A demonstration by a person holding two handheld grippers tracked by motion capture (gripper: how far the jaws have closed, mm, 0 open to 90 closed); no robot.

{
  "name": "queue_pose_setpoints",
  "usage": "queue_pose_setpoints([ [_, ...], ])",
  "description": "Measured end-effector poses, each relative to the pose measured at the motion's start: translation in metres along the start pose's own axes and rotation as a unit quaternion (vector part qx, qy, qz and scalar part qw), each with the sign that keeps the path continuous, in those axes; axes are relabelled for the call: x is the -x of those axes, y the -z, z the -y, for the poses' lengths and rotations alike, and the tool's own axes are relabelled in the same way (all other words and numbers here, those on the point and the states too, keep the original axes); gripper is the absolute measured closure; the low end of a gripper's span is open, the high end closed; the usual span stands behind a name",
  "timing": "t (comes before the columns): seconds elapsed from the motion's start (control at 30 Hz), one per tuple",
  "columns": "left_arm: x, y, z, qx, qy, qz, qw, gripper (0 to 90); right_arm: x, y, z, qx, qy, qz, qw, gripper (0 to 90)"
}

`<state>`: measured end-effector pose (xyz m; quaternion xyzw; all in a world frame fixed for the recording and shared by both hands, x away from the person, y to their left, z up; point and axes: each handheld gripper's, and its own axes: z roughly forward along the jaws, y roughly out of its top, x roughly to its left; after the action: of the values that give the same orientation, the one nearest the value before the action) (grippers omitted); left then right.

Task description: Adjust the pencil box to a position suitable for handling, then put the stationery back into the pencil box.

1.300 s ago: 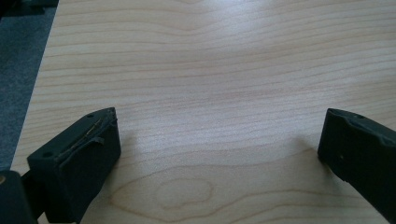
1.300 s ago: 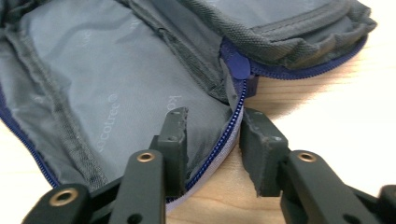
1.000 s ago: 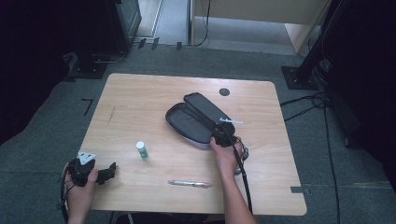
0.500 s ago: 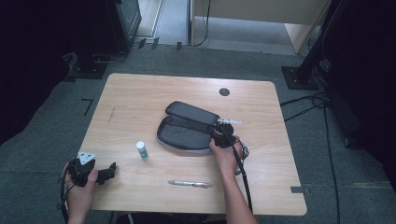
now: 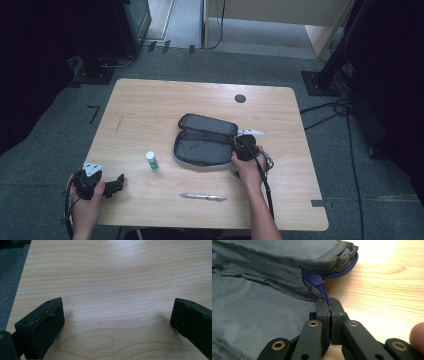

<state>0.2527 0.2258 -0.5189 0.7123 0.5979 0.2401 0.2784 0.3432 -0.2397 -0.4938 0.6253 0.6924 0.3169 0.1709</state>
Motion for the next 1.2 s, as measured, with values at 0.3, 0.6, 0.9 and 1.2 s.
queue_pose_setpoints([
  [0.3, 0.0, 0.0, 0.0, 0.0, 0.001, 0.0, 1.0, 0.0, 0.01, 0.007, 0.0, 0.021, 0.004, -0.034, 0.9992, 55.6],
  [0.6, 0.0, 0.0, 0.0, 0.0, 0.0, 0.0, 1.0, 0.0, 0.027, 0.043, 0.006, 0.05, 0.041, -0.081, 0.9947, 32.5],
  [0.9, 0.0, 0.0, 0.0, 0.0, 0.0, 0.0, 1.0, 0.0, 0.036, 0.072, 0.032, 0.044, 0.109, -0.1, 0.988, 13.6],
  [1.2, 0.0, 0.0, 0.0, 0.0, 0.0, 0.0, 1.0, 0.0, 0.045, 0.076, 0.051, 0.041, 0.122, -0.119, 0.9846, 13.5],
])
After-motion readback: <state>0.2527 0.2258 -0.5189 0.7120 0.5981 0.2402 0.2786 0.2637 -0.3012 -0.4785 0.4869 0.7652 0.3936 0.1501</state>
